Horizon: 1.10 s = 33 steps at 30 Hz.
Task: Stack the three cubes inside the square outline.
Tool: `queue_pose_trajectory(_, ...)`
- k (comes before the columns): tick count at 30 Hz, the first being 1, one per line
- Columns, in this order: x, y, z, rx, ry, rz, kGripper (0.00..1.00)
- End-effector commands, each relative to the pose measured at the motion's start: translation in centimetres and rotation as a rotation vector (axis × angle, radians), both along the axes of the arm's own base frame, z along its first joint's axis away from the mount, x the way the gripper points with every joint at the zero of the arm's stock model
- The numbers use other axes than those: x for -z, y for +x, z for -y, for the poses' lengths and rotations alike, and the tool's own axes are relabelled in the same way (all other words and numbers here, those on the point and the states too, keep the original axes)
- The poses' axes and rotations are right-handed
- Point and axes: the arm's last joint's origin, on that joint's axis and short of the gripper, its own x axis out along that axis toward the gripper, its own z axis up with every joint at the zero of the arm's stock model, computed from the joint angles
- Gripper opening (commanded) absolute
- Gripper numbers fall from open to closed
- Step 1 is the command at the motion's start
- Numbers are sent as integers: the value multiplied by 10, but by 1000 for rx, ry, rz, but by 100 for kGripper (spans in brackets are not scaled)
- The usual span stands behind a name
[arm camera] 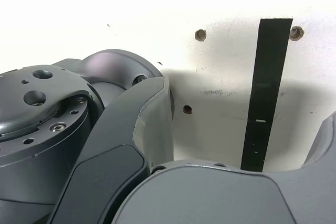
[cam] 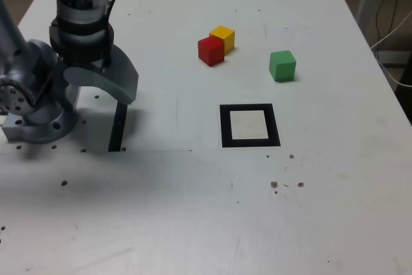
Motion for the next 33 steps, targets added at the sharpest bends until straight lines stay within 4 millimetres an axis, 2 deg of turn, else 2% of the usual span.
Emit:
queue_pose_trajectory(1,-1,-1,0,1,3,5,99)
queue_pose_trajectory(11,-2,-3,1,1,-23,6,99)
queue_pose_trajectory(16,-8,0,0,56,-30,30,100)
queue_pose_trajectory(21,-17,15,-8,122,-30,75,100)
queue_pose_trajectory(33,-60,57,-53,311,115,176,100)
